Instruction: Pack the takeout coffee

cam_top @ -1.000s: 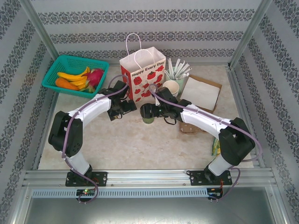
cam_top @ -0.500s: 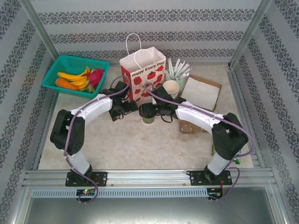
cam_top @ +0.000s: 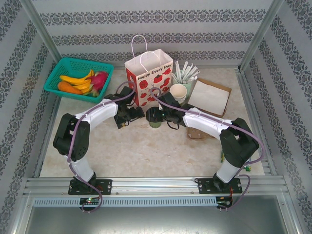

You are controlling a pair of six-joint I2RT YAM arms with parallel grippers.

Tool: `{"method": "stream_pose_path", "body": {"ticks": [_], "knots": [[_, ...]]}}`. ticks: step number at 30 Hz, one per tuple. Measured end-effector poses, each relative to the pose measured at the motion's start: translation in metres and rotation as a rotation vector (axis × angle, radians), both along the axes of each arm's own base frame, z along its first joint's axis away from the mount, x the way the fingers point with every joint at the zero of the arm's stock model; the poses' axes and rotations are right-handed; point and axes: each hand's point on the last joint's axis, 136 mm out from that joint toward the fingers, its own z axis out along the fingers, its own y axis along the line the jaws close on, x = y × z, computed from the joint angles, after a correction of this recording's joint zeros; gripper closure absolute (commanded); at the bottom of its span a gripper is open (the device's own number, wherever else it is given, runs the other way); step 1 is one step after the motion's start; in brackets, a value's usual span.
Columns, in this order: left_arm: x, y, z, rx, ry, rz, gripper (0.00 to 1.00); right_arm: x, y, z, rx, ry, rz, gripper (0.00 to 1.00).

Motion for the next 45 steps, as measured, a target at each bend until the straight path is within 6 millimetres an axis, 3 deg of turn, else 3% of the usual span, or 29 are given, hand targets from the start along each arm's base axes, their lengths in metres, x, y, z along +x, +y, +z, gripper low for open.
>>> {"method": "stream_pose_path", "body": {"ticks": [8, 15, 23, 28, 38, 45], "knots": [[0.005, -0.002, 0.004, -0.012, -0.030, 0.000, 0.01, 0.000, -0.003, 0.002, -0.012, 0.002, -0.016, 0.29], [0.005, 0.000, 0.026, -0.041, -0.126, 0.001, 0.00, -0.006, -0.026, 0.004, -0.062, 0.014, -0.078, 0.29], [0.013, 0.000, 0.041, -0.051, -0.192, -0.001, 0.00, -0.005, -0.086, 0.003, -0.078, 0.023, -0.201, 0.30], [0.014, -0.001, 0.042, -0.054, -0.198, -0.001, 0.00, 0.010, -0.128, 0.002, -0.068, 0.017, -0.316, 0.31], [0.009, 0.000, 0.033, -0.051, -0.182, -0.002, 0.00, 0.046, -0.195, 0.003, -0.052, -0.026, -0.514, 0.32], [0.006, 0.002, 0.030, -0.048, -0.176, -0.003, 0.00, 0.075, -0.216, 0.003, -0.035, -0.055, -0.585, 0.32]]}}
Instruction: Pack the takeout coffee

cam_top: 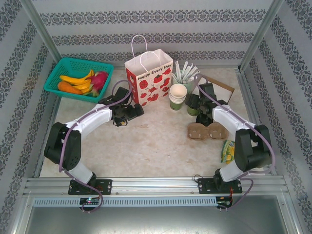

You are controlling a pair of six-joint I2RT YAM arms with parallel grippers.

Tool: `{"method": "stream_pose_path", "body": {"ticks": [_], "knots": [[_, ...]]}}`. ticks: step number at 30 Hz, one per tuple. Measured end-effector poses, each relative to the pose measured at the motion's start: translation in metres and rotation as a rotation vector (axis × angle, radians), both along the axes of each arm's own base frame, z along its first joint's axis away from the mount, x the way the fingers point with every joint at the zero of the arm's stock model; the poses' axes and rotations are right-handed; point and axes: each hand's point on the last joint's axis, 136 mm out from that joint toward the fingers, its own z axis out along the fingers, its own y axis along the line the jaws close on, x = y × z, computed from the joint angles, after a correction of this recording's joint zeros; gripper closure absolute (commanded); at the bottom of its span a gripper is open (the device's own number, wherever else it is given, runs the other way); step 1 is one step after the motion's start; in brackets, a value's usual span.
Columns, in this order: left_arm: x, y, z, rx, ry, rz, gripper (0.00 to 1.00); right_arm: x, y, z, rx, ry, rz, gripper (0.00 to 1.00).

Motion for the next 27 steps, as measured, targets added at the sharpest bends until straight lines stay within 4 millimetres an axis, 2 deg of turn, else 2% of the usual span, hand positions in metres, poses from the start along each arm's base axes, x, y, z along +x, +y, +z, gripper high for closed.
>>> {"method": "stream_pose_path", "body": {"ticks": [7, 14, 19, 27], "knots": [[-0.001, 0.000, 0.001, -0.001, -0.007, -0.004, 0.00, 0.033, -0.010, 0.001, 0.001, -0.024, -0.038, 0.32], [0.000, 0.001, 0.015, -0.020, -0.059, 0.000, 0.00, 0.059, -0.021, 0.001, 0.005, -0.029, -0.067, 0.29], [0.002, 0.001, 0.024, -0.026, -0.090, 0.003, 0.00, 0.070, -0.025, 0.001, 0.011, -0.033, -0.075, 0.25], [0.003, 0.004, 0.027, -0.017, -0.104, 0.010, 0.00, 0.070, -0.025, 0.001, 0.010, -0.031, -0.062, 0.14]]}}
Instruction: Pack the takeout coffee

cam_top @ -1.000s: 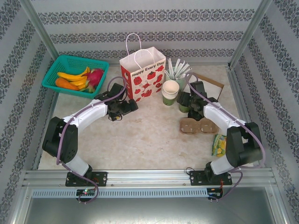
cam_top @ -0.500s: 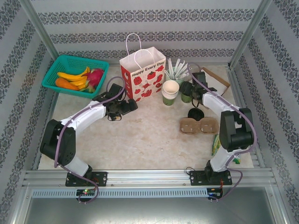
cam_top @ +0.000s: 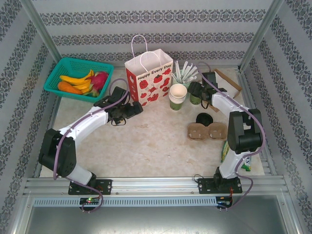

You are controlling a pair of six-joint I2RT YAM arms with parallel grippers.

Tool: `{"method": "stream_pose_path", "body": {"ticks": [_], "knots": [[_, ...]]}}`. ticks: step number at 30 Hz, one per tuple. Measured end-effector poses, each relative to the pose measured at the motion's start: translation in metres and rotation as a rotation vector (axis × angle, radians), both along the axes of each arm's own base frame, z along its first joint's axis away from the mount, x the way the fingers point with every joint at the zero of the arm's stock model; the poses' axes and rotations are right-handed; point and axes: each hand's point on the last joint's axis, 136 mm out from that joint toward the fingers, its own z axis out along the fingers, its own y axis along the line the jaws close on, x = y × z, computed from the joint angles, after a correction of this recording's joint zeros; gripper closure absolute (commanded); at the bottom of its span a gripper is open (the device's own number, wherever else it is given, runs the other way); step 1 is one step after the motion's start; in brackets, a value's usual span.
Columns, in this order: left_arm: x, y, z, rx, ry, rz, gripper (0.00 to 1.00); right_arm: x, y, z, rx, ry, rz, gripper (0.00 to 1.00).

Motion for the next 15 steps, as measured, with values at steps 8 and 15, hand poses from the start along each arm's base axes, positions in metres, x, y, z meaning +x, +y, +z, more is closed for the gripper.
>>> {"method": "stream_pose_path", "body": {"ticks": [8, 15], "knots": [[0.002, 0.001, 0.011, 0.004, -0.024, -0.003, 0.00, -0.008, 0.000, 0.003, -0.008, 0.015, 0.017, 0.09], [0.016, -0.005, 0.042, -0.018, -0.100, -0.016, 0.00, -0.013, 0.000, 0.002, -0.013, 0.035, 0.020, 0.07]]}}
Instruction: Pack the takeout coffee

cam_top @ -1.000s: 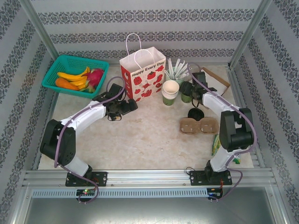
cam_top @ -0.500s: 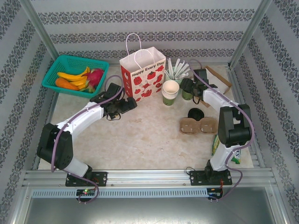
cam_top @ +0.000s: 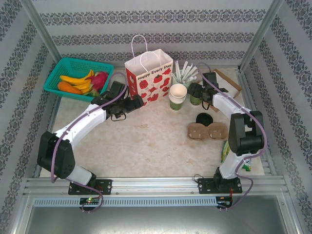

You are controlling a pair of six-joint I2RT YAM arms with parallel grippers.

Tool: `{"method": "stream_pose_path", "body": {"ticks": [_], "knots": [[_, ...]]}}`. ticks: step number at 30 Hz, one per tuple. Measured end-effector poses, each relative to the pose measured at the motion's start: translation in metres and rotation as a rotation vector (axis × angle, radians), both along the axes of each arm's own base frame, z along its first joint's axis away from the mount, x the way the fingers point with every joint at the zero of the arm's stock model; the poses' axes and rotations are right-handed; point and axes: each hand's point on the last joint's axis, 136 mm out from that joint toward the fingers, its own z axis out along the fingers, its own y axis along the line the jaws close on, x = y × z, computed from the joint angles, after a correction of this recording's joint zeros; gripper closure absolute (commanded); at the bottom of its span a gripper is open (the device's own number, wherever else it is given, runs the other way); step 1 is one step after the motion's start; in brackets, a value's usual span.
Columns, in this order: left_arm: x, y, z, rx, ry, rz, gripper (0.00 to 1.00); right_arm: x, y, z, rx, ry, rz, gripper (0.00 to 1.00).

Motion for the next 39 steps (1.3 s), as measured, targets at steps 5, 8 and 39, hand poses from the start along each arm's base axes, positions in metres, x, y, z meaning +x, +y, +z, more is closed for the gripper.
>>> {"method": "stream_pose_path", "body": {"ticks": [5, 8, 39], "knots": [[-0.002, 0.002, 0.016, -0.010, -0.032, 0.004, 0.00, -0.005, -0.001, 0.004, -0.002, 0.006, 0.002, 0.04], [-0.001, 0.002, 0.034, -0.030, -0.056, -0.003, 0.00, -0.014, -0.002, 0.020, 0.000, -0.013, 0.002, 0.02], [0.122, 0.020, 0.078, 0.026, 0.032, 0.273, 0.43, -0.149, -0.010, 0.063, 0.148, -0.131, -0.071, 0.02]]}}
